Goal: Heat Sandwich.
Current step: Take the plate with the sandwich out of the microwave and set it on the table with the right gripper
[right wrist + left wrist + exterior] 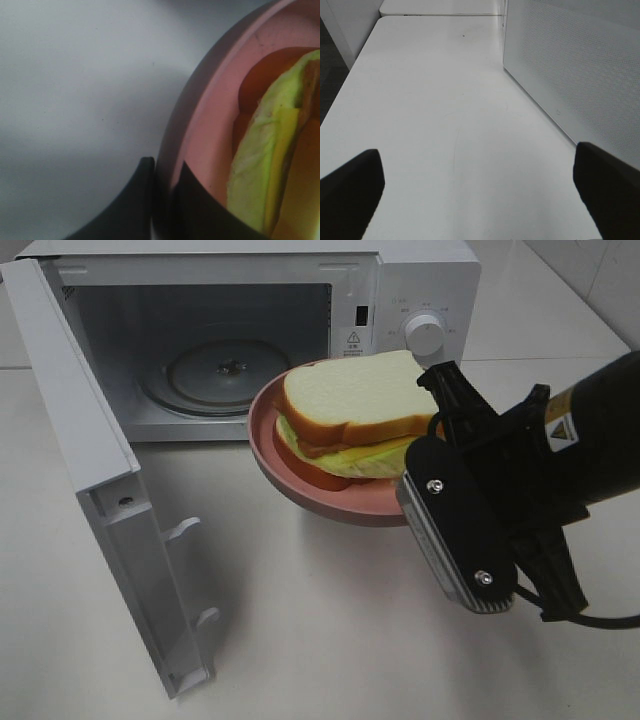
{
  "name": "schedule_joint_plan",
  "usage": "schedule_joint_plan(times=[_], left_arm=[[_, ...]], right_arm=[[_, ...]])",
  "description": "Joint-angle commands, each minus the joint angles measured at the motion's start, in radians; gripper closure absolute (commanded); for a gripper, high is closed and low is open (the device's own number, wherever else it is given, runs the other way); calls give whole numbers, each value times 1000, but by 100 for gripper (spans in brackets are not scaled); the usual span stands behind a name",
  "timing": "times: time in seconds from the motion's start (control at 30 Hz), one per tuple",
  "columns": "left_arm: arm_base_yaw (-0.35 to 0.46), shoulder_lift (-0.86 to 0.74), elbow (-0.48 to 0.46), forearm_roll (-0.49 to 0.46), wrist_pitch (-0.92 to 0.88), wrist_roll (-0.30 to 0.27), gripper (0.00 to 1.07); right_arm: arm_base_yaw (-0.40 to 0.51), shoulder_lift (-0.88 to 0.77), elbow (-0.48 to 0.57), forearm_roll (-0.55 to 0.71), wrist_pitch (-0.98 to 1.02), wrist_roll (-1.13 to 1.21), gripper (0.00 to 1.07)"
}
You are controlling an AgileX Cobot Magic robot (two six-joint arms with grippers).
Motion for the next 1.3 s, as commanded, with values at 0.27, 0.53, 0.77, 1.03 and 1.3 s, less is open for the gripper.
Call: schedule_joint_plan(times=[0.27,0.53,0.77,1.03,1.3], left_arm=[[-5,-22,1,3,-5,1,10],[-5,-22,1,3,-5,1,10],[-5,-22,1,3,-5,1,10],[-5,-22,1,3,-5,1,10],[-5,-22,1,3,-5,1,10]], right_arm=[[-3,-150,54,-16,59,54,107],[-3,-268,107,-129,117,238,107],[-3,-301,107,-311,179,484,107],[-3,-301,107,-472,249,829,107],[-3,-301,107,-550,348,1042,107]])
